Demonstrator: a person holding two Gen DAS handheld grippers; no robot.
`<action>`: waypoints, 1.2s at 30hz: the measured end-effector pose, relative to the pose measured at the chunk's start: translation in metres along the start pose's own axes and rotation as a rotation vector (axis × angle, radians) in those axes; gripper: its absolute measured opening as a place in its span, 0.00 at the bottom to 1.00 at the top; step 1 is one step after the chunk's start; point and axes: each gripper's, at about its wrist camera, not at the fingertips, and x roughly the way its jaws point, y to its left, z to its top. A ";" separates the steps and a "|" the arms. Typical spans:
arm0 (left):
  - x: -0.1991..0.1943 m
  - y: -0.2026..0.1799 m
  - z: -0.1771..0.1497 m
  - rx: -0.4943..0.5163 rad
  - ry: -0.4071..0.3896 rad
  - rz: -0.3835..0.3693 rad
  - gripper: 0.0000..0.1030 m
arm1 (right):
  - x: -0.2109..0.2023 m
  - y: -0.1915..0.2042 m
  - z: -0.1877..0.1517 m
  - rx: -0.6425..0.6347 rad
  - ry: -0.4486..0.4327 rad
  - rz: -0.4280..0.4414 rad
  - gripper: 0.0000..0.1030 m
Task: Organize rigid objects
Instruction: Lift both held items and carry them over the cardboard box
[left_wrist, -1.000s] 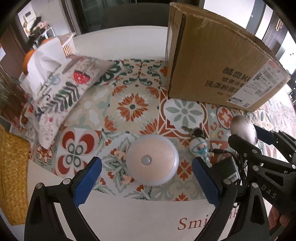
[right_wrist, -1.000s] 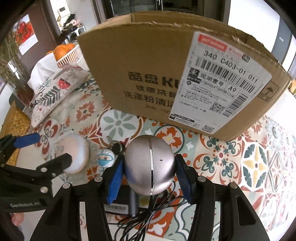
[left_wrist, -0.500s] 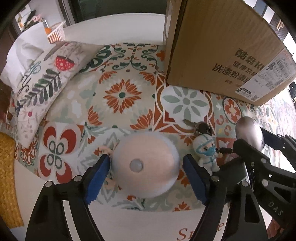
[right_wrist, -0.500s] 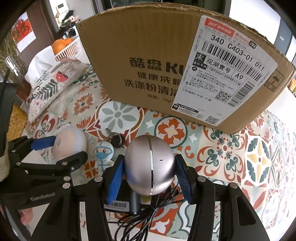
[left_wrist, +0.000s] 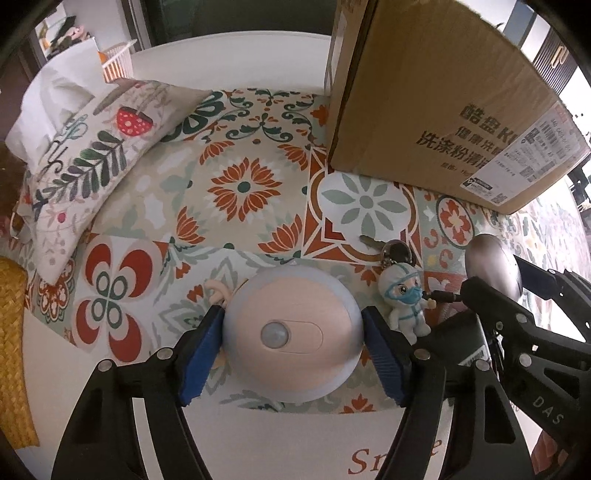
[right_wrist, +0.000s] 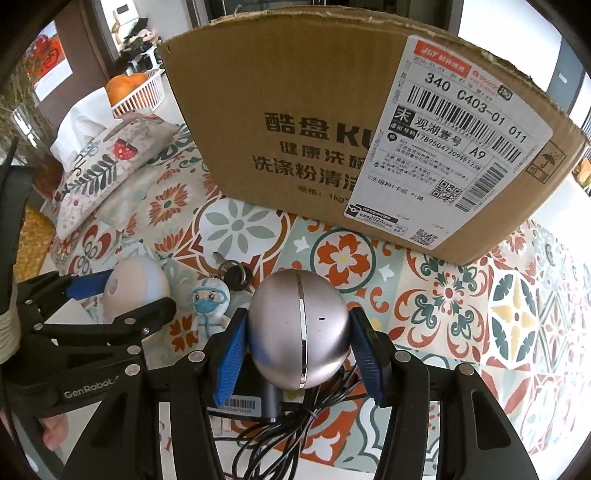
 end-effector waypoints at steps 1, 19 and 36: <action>-0.004 -0.001 -0.002 0.001 -0.005 0.001 0.72 | -0.002 -0.001 0.000 0.001 -0.003 -0.001 0.53; -0.087 -0.022 -0.001 0.060 -0.179 -0.012 0.72 | -0.075 -0.013 -0.002 0.031 -0.146 -0.021 0.53; -0.154 -0.051 0.017 0.132 -0.353 -0.044 0.72 | -0.149 -0.027 0.006 0.061 -0.326 -0.055 0.53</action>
